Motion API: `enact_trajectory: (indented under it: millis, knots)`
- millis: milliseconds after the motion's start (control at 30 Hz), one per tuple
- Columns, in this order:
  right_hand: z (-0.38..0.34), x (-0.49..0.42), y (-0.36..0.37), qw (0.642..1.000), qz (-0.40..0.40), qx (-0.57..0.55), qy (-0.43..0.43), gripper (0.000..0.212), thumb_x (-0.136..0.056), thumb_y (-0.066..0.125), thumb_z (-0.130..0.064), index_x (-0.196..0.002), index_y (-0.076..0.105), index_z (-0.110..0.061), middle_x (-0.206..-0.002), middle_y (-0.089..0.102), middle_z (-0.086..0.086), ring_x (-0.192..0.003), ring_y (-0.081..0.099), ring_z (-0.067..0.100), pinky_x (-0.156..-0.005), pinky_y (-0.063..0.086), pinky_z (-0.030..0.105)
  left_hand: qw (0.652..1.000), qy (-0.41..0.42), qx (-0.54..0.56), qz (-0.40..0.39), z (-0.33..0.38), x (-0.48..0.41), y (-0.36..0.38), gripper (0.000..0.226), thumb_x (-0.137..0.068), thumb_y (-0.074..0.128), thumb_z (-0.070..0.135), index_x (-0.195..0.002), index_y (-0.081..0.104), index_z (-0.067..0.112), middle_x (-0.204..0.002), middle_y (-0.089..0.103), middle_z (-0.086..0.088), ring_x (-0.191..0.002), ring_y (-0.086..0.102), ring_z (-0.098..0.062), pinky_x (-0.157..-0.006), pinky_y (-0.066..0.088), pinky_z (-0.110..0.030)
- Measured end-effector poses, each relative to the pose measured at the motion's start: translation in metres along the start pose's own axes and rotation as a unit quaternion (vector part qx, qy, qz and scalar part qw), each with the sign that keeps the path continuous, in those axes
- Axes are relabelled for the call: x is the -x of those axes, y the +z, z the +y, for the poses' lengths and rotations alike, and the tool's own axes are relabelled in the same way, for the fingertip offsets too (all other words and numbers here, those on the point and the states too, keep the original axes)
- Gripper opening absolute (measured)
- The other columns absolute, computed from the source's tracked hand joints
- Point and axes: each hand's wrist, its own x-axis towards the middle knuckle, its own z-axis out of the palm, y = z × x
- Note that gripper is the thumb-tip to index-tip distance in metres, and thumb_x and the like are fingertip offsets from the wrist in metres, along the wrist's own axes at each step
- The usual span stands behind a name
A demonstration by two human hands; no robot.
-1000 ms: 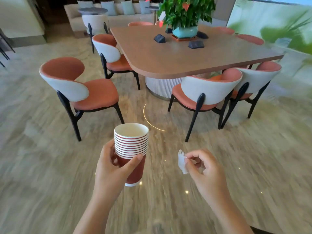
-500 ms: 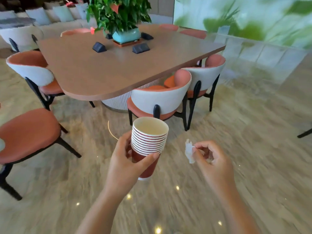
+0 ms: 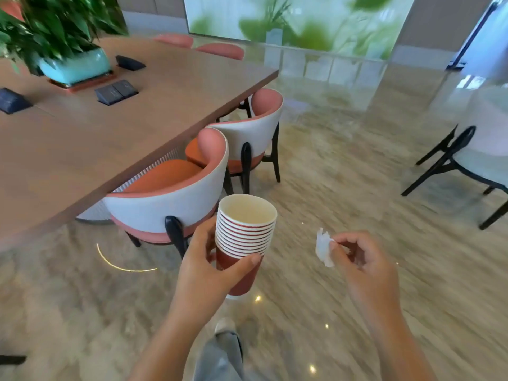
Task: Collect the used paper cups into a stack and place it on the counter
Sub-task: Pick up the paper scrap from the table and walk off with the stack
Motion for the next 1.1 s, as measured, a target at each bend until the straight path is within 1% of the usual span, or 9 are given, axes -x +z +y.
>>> enact_trajectory:
  millis: [133,300,467,533,633,733,867,967,1100]
  knots:
    - [0.014,-0.067,0.028,0.999,0.016,0.016,0.025,0.028,-0.079,0.066,-0.011,-0.074,0.062,-0.039,-0.080,0.062,-0.020,-0.068,0.056,-0.002,-0.057,0.039,0.003,1.000,-0.005,0.009,-0.025,-0.014,-0.088,0.015,0.069,-0.044,0.075,0.060,-0.106,0.049,0.050,-0.107,0.061,0.027,-0.103,0.056,0.006,-0.080,0.045,-0.016]
    - [0.000,-0.177,0.079,0.999,0.021,0.031,0.017,0.025,-0.079,0.065,-0.014,-0.074,0.060,-0.038,-0.079,0.061,-0.022,-0.071,0.055,-0.006,-0.058,0.038,0.002,0.998,0.011,0.031,-0.047,-0.006,-0.211,0.015,0.065,-0.048,0.077,0.045,-0.107,0.051,0.042,-0.107,0.063,0.019,-0.099,0.058,0.007,-0.076,0.047,-0.012]
    - [-0.008,-0.274,0.122,0.999,0.024,0.030,-0.017,0.027,-0.079,0.064,-0.008,-0.076,0.060,-0.034,-0.080,0.062,-0.018,-0.072,0.056,-0.001,-0.061,0.039,0.004,0.996,0.013,0.041,-0.078,0.004,-0.320,0.026,0.064,-0.046,0.075,0.045,-0.105,0.052,0.040,-0.097,0.063,0.032,-0.093,0.058,0.013,-0.070,0.044,-0.002]
    - [-0.001,-0.299,0.128,0.999,0.030,0.032,-0.016,0.028,-0.079,0.064,-0.006,-0.075,0.060,-0.034,-0.081,0.061,-0.018,-0.072,0.055,0.000,-0.061,0.039,0.005,0.995,0.006,0.051,-0.089,0.003,-0.350,0.039,0.068,-0.046,0.076,0.042,-0.110,0.053,0.036,-0.100,0.065,0.025,-0.094,0.059,0.011,-0.073,0.047,-0.006]
    - [0.018,-0.331,0.124,0.998,0.045,0.045,0.017,0.027,-0.079,0.064,-0.009,-0.074,0.060,-0.036,-0.082,0.061,-0.019,-0.071,0.054,-0.001,-0.061,0.039,0.004,0.991,-0.016,0.055,-0.117,-0.004,-0.382,0.065,0.075,-0.047,0.079,0.039,-0.117,0.054,0.030,-0.109,0.065,0.012,-0.099,0.061,0.001,-0.082,0.049,-0.021]
    - [0.043,-0.366,0.108,0.995,0.080,0.046,0.045,0.030,-0.079,0.065,-0.008,-0.072,0.060,-0.037,-0.080,0.061,-0.023,-0.071,0.054,-0.003,-0.061,0.039,0.003,0.988,-0.031,0.055,-0.139,-0.014,-0.415,0.097,0.070,-0.047,0.080,0.036,-0.112,0.054,0.035,-0.107,0.066,0.013,-0.098,0.062,0.001,-0.082,0.049,-0.023]
    - [0.079,-0.423,0.081,0.990,0.111,0.056,0.060,0.029,-0.078,0.065,-0.008,-0.072,0.059,-0.036,-0.071,0.063,-0.014,-0.069,0.055,-0.001,-0.059,0.039,0.004,0.986,-0.034,0.053,-0.154,-0.015,-0.467,0.158,0.072,-0.044,0.086,0.051,-0.107,0.053,0.043,-0.104,0.065,0.023,-0.097,0.060,0.006,-0.077,0.051,-0.018]
    - [0.106,-0.474,0.052,0.987,0.131,0.067,0.059,0.025,-0.078,0.065,-0.010,-0.073,0.060,-0.034,-0.071,0.062,-0.012,-0.069,0.056,-0.001,-0.059,0.040,0.004,0.983,-0.019,0.038,-0.180,-0.007,-0.510,0.215,0.073,-0.041,0.083,0.055,-0.107,0.054,0.045,-0.107,0.065,0.018,-0.103,0.061,-0.004,-0.084,0.051,-0.028]
    - [0.135,-0.545,0.000,0.982,0.164,0.067,0.068,0.023,-0.079,0.064,-0.015,-0.073,0.060,-0.037,-0.075,0.062,-0.016,-0.068,0.056,0.002,-0.057,0.041,0.007,0.976,-0.010,0.037,-0.213,0.015,-0.571,0.300,0.081,-0.041,0.079,0.056,-0.115,0.053,0.037,-0.109,0.065,0.013,-0.103,0.062,-0.010,-0.088,0.053,-0.038]
